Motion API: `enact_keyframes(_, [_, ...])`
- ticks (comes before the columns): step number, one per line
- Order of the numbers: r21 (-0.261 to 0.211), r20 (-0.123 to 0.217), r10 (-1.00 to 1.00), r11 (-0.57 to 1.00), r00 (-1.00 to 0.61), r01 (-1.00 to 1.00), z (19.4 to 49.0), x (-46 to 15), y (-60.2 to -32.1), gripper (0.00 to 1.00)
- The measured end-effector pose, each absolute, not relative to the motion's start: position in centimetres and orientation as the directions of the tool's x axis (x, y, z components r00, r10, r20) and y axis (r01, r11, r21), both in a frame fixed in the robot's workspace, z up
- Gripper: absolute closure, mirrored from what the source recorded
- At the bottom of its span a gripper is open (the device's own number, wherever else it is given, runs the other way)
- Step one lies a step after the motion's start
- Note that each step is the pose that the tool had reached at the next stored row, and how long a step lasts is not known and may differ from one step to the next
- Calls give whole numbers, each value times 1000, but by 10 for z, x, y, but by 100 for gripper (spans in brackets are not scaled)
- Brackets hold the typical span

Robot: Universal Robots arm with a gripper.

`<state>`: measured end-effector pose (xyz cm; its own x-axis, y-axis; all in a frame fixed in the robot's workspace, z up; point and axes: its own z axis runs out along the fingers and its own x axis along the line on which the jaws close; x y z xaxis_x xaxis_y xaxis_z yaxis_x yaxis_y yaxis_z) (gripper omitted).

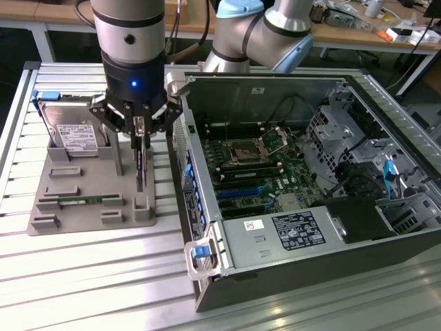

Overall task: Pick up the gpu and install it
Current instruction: 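Pick up the gpu and move the gpu toward the slot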

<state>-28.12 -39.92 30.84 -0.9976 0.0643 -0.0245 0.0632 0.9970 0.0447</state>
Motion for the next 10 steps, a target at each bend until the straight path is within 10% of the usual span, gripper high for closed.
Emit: enact_keyframes(10, [45,-24,64,997,-998,63,313,-281,-399,73])
